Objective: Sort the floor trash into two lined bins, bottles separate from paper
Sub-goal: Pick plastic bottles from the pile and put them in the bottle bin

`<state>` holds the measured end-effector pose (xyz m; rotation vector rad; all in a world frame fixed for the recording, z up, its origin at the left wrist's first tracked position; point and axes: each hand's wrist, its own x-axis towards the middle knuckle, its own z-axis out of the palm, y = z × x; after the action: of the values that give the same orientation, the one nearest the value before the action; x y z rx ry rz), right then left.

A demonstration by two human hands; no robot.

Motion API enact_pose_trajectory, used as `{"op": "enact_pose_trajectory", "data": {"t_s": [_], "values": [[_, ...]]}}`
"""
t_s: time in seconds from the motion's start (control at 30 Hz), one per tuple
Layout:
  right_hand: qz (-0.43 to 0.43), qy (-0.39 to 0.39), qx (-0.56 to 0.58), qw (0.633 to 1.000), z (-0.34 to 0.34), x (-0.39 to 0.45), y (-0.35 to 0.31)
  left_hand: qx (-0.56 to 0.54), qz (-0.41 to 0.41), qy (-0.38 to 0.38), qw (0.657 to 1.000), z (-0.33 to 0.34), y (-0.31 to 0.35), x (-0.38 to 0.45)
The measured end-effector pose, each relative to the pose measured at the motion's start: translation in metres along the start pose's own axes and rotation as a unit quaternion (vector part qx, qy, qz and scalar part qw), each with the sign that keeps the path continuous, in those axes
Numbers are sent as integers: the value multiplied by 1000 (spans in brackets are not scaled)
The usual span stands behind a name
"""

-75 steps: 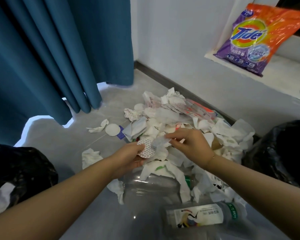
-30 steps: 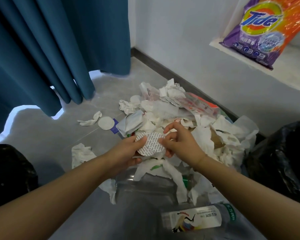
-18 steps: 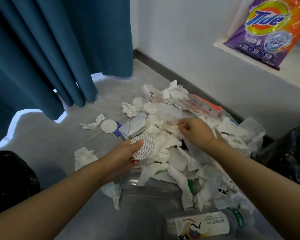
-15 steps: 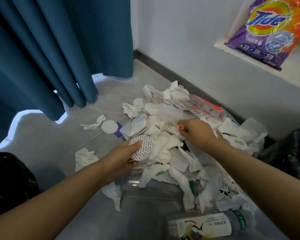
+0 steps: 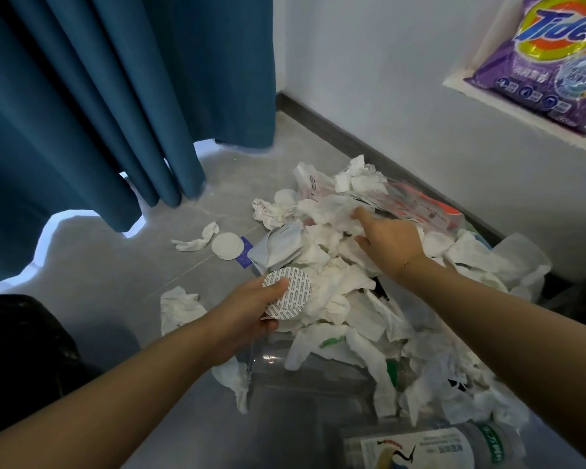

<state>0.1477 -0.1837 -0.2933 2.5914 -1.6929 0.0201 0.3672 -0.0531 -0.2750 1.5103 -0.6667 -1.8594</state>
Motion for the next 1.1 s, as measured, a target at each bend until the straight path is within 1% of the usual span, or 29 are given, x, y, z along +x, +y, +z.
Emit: {"op": "enact_pose_trajectory", "data": {"t_s": [0.2, 0.37, 0.47, 0.6, 0.67, 0.83, 0.9, 0.97, 1.03, 1.1], "values": [[36, 57, 44, 997, 0, 2, 3, -12, -24, -12, 1000, 7, 1, -1], [32, 17, 15, 999, 5, 10, 12, -11, -29, -18, 999, 9, 0, -2], [27, -26, -6, 999, 6, 10, 10, -7, -30, -11, 999, 8, 0, -1], [-2, -14, -40, 999, 8, 9, 9, 4, -34, -7, 999, 7, 0, -1], [-14, 1, -37, 999, 8, 9, 9, 6, -33, -5, 999, 6, 0, 0], [-49, 113, 31, 992, 10, 2, 13, -1, -25, -7, 1000, 5, -2, 1], [-59, 138, 77, 986, 5, -11, 11, -7, -26, -2, 1000, 5, -2, 0], [-67, 134, 118, 982, -5, -29, 9, -16, -25, 2, 1000, 5, -2, 0], [-46, 107, 151, 982, -16, -46, 8, -15, -22, 4, 1000, 4, -2, -3], [-21, 105, 191, 976, -27, -60, 6, -14, -19, 6, 1000, 4, -3, -5]]}}
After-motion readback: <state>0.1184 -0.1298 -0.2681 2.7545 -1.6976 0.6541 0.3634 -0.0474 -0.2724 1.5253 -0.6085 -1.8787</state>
